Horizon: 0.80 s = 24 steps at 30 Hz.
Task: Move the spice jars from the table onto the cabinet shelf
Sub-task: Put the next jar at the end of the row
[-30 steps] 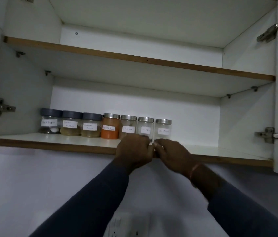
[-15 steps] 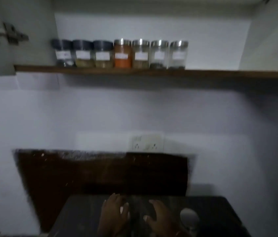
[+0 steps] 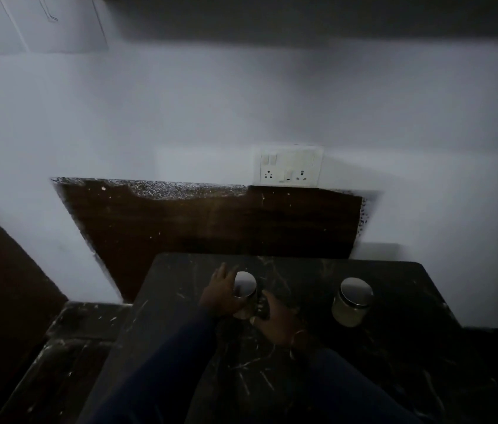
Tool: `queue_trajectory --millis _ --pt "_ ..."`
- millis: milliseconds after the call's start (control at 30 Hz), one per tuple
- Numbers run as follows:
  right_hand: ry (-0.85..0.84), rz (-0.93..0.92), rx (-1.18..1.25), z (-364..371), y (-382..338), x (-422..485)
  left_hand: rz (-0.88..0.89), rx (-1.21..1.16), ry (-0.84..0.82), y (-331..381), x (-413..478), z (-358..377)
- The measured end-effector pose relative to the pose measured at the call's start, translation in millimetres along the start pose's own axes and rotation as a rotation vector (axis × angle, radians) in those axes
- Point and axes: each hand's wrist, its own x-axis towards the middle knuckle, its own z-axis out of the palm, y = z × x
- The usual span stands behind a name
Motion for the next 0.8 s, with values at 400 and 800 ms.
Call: queue_trajectory --millis 400,800 --pt "0.044 0.074 0.013 6.2 27.7 -12.3 0.135 0.345 -0.267 21.2 10.8 2.6" --pt "0.069 0.029 0.215 40.9 47.5 -41.0 -0.118 -0.553 -0.139 27.4 -86.1 42.2"
